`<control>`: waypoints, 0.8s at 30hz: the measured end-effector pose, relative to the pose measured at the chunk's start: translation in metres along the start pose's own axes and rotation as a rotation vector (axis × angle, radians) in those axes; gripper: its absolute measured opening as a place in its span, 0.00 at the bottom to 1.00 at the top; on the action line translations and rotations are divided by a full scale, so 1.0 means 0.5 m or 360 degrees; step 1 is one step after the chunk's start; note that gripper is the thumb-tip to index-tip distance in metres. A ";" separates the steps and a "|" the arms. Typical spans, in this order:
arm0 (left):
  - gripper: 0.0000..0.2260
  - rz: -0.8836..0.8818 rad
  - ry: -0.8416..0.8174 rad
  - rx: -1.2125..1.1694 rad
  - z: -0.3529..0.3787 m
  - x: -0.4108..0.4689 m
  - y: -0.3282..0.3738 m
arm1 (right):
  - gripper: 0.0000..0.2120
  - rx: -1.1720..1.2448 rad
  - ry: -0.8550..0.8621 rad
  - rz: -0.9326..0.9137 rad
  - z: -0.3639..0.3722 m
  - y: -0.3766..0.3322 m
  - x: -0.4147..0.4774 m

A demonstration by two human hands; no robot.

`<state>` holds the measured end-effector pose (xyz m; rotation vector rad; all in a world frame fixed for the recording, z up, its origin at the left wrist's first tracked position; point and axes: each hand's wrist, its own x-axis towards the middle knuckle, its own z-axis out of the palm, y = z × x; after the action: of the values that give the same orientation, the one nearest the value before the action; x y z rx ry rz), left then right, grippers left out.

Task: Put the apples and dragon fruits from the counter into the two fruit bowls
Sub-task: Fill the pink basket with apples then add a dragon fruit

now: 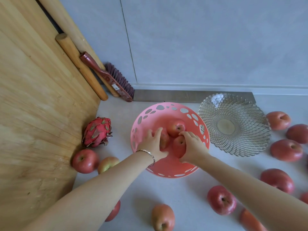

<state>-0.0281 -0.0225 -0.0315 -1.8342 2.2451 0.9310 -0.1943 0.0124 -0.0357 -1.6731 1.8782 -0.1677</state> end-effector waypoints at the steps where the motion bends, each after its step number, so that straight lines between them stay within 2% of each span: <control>1: 0.39 -0.0038 -0.0028 0.0038 0.008 0.010 0.005 | 0.43 -0.0012 0.0003 0.0043 0.005 -0.003 0.004; 6: 0.37 -0.0024 0.0048 0.0194 0.013 0.051 0.010 | 0.40 0.0085 0.0007 0.0252 0.032 -0.015 0.011; 10: 0.36 0.0025 0.0167 0.0387 -0.008 0.082 -0.009 | 0.40 -0.0018 0.0023 0.0203 0.042 -0.023 0.011; 16: 0.31 0.0307 0.0109 0.0498 -0.023 0.100 -0.029 | 0.42 -0.0214 0.0013 0.0134 0.046 -0.028 0.009; 21: 0.32 0.0238 0.0104 0.0436 -0.024 0.070 -0.024 | 0.39 -0.0096 -0.0041 0.0175 0.033 -0.019 0.005; 24: 0.30 0.0285 0.0292 0.0481 -0.037 0.019 -0.030 | 0.41 -0.0182 -0.0033 0.0168 0.028 -0.024 -0.012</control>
<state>-0.0113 -0.0413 -0.0268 -1.6658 2.5252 0.4232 -0.1770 0.0198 -0.0392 -1.6387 1.9880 0.0001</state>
